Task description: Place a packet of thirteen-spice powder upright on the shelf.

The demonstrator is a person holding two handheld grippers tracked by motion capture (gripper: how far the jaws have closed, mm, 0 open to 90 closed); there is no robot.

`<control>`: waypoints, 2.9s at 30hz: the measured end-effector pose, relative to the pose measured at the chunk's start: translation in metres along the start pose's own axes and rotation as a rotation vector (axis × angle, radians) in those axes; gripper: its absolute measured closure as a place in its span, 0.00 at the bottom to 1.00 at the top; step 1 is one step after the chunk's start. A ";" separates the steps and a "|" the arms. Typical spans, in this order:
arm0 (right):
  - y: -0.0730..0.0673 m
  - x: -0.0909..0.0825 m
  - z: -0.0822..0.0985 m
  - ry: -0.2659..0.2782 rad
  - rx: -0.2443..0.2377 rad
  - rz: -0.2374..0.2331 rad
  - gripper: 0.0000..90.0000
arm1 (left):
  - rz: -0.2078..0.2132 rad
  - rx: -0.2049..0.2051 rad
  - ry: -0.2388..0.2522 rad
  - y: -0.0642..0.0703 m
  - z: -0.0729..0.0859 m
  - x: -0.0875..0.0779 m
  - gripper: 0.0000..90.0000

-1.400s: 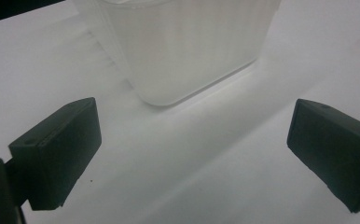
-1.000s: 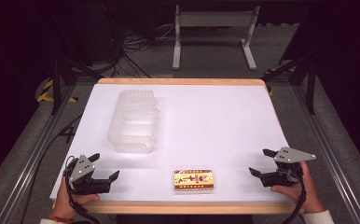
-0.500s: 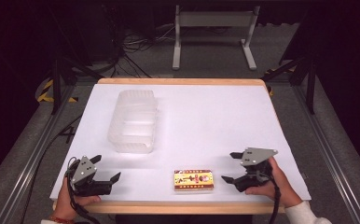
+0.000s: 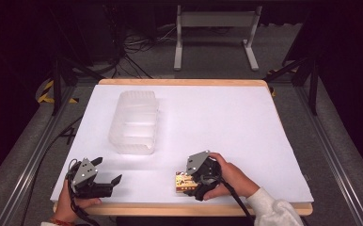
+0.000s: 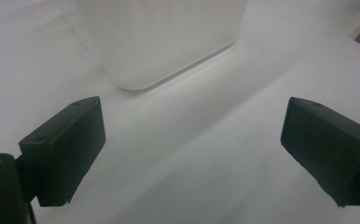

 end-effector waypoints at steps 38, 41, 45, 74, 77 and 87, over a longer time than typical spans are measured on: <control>0.023 -0.032 -0.019 0.170 0.153 0.106 0.36 | 0.020 -0.002 -0.022 0.002 0.003 0.001 0.08; 0.027 -0.049 -0.023 0.258 0.168 0.171 0.36 | 0.019 0.000 -0.018 0.001 0.002 0.001 0.08; 0.030 -0.063 -0.030 0.335 0.165 0.247 0.36 | 0.019 -0.001 -0.015 0.001 0.002 0.001 0.08; 0.105 -0.082 -0.128 0.660 0.267 0.526 0.37 | 0.045 -0.026 0.009 0.002 -0.001 0.000 0.08; 0.115 -0.078 -0.143 0.686 0.271 0.526 0.37 | 0.051 -0.031 0.012 0.002 -0.002 -0.001 0.08; 0.140 -0.053 -0.182 0.731 0.274 0.517 0.37 | 0.058 -0.043 0.022 0.000 0.000 -0.004 0.08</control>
Point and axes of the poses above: each handheld gripper's, and its own axes: x roughly forward along the jaws, z roughly out of its underside, y roughly to its right, the point moved 8 cm from there along x, roughly forward along the jaws, and after that the axes turned 13 degrees about -z, right-handed, at the moved point
